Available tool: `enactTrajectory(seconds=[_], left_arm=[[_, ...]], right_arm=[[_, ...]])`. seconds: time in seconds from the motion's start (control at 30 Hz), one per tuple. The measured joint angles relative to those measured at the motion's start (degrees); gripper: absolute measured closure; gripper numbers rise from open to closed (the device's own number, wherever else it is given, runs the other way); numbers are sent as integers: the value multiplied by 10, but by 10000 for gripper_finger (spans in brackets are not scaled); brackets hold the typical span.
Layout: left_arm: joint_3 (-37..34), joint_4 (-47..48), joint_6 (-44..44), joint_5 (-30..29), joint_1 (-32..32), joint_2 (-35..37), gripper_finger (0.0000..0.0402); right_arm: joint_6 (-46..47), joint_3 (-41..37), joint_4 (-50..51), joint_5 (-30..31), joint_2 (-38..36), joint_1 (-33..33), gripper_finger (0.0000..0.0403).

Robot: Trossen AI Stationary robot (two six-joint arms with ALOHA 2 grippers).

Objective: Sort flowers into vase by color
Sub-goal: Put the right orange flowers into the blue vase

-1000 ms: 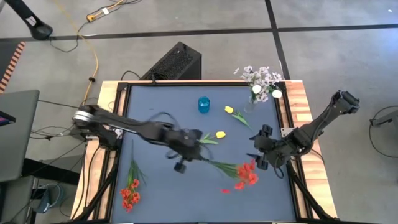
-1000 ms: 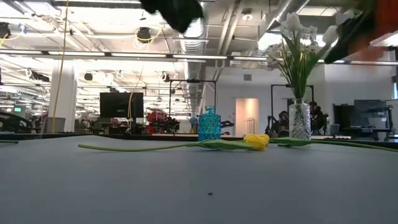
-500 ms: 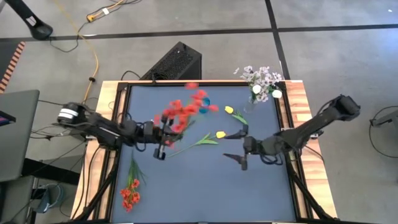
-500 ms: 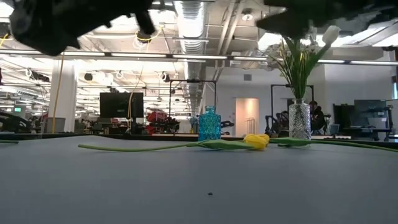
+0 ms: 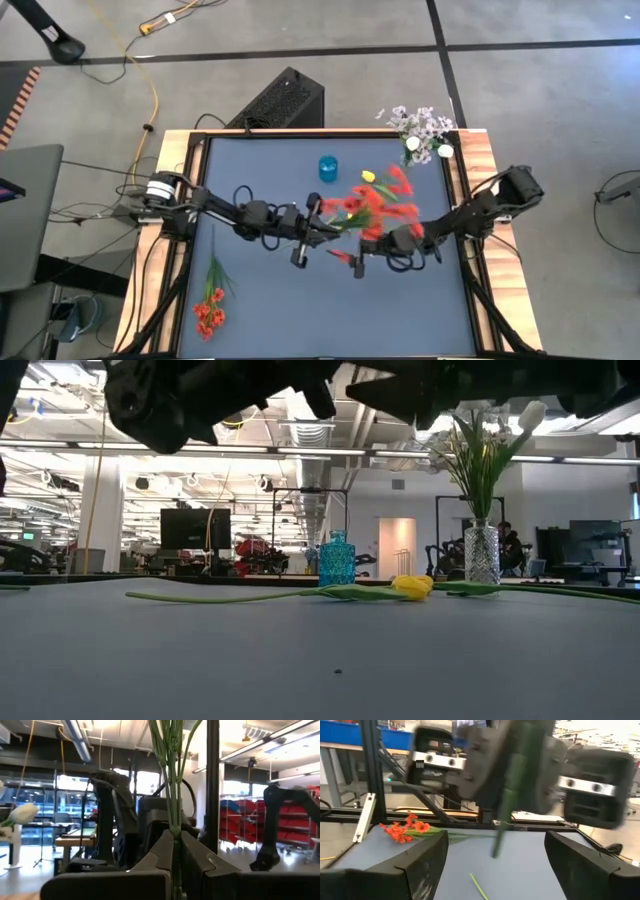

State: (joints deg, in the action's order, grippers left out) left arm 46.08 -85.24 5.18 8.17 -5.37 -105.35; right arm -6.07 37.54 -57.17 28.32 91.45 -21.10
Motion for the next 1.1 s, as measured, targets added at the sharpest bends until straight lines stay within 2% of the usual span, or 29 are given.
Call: enactTrajectory(seconds=[0.2, 0.33, 0.5, 0.63, 0.87, 1.1], left_arm=[[3, 24, 1, 4, 7, -4, 401], [3, 21, 0, 6, 6, -4, 401], [3, 20, -1, 4, 6, -4, 401], [3, 21, -4, 3, 6, -4, 401], [3, 33, 0, -25, 6, -4, 395], [3, 57, -2, -35, 6, -4, 350]], right_arm=[[0, 2, 0, 4, -12, -11, 49], [5, 2, 0, 28, -15, -5, 74], [21, 2, 1, 33, -15, 8, 134], [30, 2, 3, 33, -15, 11, 199], [34, 2, 12, 34, -15, 1, 368], [67, 2, 78, 36, -30, -1, 371]])
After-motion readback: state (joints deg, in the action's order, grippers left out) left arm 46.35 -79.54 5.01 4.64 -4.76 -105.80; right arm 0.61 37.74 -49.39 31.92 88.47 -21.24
